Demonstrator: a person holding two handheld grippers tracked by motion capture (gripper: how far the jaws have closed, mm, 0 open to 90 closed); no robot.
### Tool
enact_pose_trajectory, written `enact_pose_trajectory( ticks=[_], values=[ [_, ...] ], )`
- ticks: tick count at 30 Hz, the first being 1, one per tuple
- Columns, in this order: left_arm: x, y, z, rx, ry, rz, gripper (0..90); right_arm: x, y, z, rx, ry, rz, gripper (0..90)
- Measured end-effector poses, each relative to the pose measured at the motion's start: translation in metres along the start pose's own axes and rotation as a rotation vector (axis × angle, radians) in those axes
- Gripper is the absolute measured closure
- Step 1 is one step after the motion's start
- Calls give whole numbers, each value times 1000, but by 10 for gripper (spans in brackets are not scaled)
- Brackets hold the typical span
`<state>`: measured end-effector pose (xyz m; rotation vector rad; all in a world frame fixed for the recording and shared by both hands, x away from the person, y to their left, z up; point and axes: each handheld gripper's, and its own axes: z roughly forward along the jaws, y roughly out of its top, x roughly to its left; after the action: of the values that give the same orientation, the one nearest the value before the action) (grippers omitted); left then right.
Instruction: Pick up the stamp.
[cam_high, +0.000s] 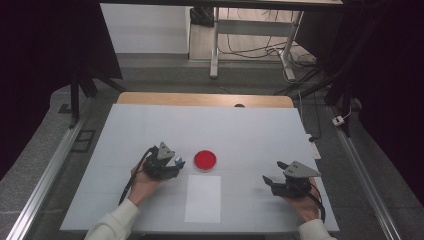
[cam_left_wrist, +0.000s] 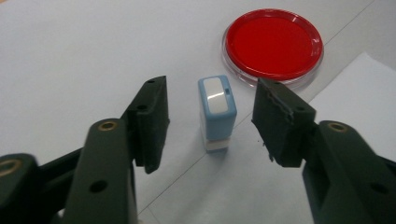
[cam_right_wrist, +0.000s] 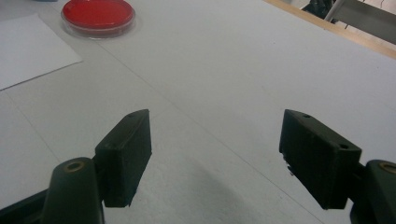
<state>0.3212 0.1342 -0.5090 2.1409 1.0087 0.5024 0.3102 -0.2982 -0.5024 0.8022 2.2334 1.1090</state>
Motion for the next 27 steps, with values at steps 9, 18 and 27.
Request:
enact_pose_trajectory(
  ticks=[9,18,27],
  values=[
    [-2,0,2,-1,7,7,570,0,0,0,-3,-2,-1,251],
    [-2,0,4,3,7,5,716,0,0,0,-2,-1,-2,251],
    [-2,1,4,0,-5,-4,751,1,0,0,-5,-3,-2,251]
  ],
)
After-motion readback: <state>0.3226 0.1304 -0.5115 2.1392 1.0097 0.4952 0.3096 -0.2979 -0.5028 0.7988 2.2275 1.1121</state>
